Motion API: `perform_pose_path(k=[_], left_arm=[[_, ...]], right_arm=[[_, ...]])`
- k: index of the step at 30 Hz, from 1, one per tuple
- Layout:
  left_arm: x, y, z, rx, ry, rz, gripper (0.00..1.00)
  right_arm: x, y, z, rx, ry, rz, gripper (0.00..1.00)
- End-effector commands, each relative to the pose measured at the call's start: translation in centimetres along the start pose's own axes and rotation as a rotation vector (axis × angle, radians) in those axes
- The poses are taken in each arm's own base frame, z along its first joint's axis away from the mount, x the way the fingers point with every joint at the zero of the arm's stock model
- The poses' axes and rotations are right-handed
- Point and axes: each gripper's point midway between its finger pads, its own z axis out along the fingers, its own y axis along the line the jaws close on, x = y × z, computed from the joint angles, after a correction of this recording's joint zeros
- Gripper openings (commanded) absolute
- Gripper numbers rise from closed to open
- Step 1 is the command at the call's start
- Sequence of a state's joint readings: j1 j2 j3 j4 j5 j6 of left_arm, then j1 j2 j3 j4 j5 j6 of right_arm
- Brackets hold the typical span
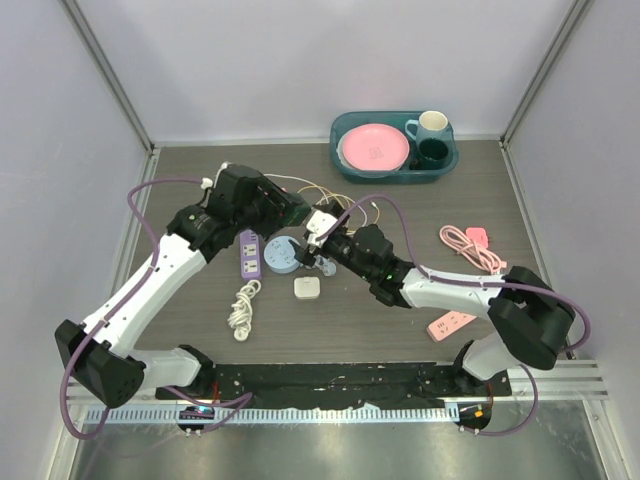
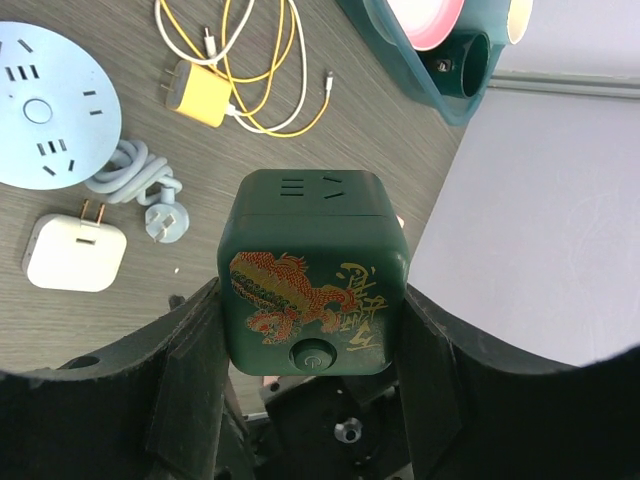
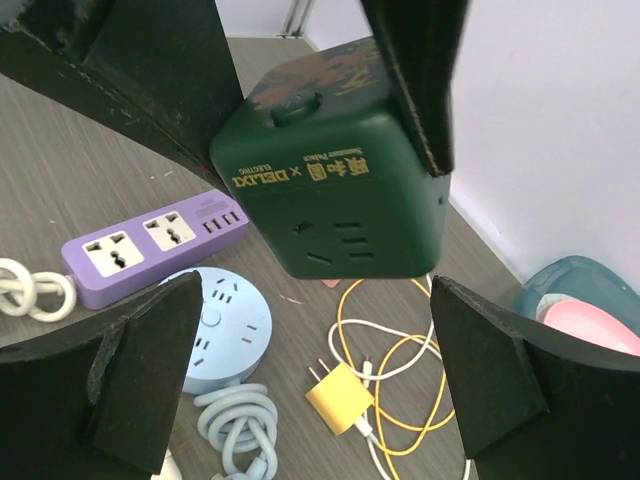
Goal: Insert the plug
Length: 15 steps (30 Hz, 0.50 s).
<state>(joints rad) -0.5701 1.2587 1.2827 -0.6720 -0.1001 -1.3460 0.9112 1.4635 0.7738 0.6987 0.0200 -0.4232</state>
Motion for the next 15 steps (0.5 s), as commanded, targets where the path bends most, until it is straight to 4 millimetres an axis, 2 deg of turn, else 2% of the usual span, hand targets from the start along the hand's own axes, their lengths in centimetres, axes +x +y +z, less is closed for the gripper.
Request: perform_pose_path(k=[1,10,12,15], left_arm=[[-0.3,-2.8,-2.0,0.087,-0.007,-0.033,0.0],[0.4,-2.9,-1.8,0.076,0.013,-0.043,0.0],[0.5,-2.8,-1.8,0.074,0.016,-0.042,0.0],[0.7,-2.9,-1.6,0.07,0.026,-0.042,0.0]], right_arm=[[-3.7,-2.7,0.7,0.146,-0.134,-0.073,1.0],[-4.8,-3.0,1.3,0.204,-0.184,-0.146,0.99],[-4.8,-2.8,1.4,0.202,-0.185,-0.158,0.97],[-4.9,-2.4,1.5,0.188,-0.188,-0.18,0.89]])
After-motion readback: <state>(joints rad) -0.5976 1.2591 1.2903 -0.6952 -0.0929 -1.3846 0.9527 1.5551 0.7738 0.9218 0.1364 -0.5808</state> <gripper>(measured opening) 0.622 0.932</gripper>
